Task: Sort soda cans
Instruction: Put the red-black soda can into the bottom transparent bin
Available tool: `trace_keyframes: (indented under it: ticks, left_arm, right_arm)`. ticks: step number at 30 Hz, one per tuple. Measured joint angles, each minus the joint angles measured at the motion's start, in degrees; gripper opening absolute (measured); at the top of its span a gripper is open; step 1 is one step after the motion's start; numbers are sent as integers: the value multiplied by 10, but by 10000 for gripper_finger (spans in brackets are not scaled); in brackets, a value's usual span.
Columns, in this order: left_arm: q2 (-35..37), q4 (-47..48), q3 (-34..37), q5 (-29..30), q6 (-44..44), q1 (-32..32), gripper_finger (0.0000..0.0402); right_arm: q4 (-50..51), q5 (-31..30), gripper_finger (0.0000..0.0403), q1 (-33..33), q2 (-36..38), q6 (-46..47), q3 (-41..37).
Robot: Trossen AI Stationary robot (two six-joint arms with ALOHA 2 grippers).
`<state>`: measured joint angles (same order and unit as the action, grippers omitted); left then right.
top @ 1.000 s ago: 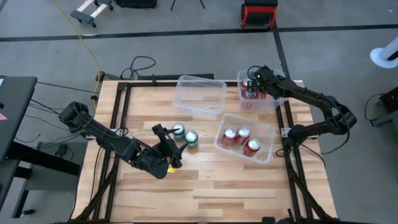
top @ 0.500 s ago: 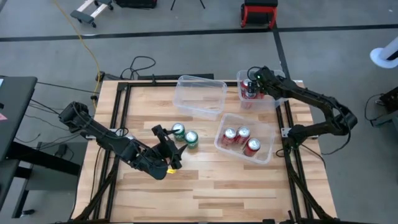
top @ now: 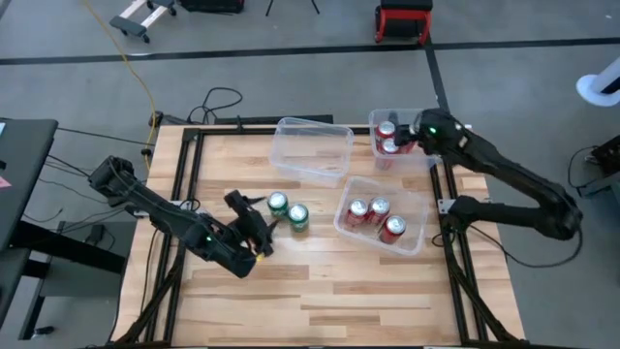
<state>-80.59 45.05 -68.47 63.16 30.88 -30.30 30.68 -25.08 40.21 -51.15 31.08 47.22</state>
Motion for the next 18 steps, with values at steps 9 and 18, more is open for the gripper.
trace_keyframes:
  ticks: [9, 18]
  left_arm:
    - [23, 86, 40, -72, 127, 0, 322]
    - [23, 96, 88, -156, 220, -20, 322]
  right_arm:
    - [-4, 41, 388, -155, 106, -42, 0]
    - [-48, 41, 388, -315, 145, -61, 0]
